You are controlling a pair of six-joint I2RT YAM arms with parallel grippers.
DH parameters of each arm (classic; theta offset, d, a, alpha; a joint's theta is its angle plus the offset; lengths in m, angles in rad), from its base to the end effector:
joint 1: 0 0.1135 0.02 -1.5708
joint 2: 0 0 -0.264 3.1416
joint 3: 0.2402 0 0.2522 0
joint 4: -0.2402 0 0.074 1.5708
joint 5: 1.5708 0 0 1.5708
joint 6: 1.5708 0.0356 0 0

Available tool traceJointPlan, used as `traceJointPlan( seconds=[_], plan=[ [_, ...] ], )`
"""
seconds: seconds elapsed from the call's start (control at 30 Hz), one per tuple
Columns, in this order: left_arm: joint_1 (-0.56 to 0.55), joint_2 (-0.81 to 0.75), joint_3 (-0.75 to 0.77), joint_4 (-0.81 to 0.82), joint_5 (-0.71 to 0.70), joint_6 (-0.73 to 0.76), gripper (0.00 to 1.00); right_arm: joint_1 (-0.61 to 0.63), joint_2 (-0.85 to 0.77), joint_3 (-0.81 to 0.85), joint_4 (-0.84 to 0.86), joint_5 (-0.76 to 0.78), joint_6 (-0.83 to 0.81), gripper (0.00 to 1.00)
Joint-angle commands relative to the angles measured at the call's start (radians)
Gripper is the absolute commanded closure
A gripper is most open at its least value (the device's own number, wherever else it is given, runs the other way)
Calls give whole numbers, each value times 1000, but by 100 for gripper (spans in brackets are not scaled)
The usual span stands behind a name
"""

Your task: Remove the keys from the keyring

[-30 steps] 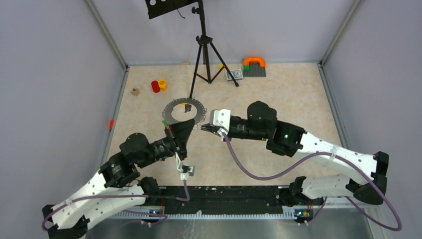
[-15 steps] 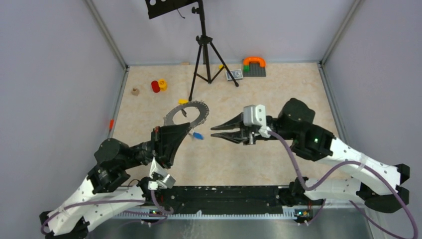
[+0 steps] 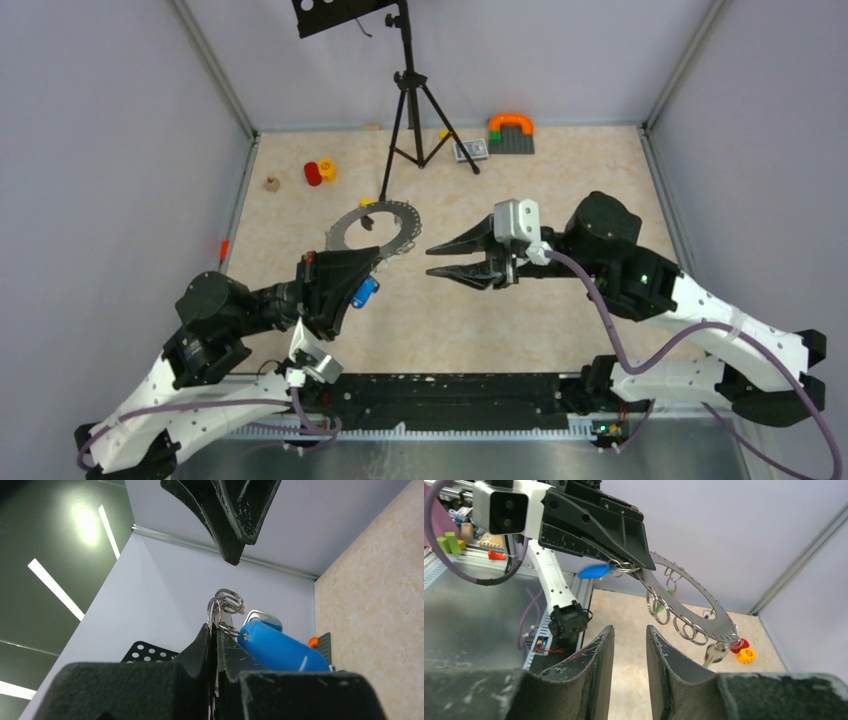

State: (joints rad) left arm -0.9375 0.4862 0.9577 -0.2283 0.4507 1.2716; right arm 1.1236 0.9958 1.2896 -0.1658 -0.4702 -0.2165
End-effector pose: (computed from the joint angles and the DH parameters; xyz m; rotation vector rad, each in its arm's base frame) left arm 0.0351 -0.0741 0.4271 1.3302 0.2436 -0.0175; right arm 0.0712 0.1859 0.4769 -1.2481 0.9194 1.0671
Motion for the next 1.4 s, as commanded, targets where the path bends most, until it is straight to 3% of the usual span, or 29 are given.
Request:
traceJointPlan(
  seconds=[0.0,0.23,0.33,0.53,0.73,0.9,1.1,1.37],
  plan=[
    [3,23,82,-68,28,108,100,3,9,52,-28,19,-80,68],
    [3,52,141,-185,63,196,100,4,-30,-88,146,12,-389,55],
    [3,59,151,-210,79,208,100,4,-22,-84,181,-23,-436,53],
    [4,56,151,-213,106,210,100,20,41,-45,206,-25,-472,53],
    [3,58,154,-213,111,206,100,72,103,19,95,-26,-535,59],
    [3,56,143,-202,101,181,100,90,81,-12,150,-23,-485,65],
    [4,14,75,-49,77,81,100,98,57,-6,158,-34,-435,69],
    [3,-27,5,98,46,-20,100,98,55,-47,359,-2,-86,72]
  ],
)
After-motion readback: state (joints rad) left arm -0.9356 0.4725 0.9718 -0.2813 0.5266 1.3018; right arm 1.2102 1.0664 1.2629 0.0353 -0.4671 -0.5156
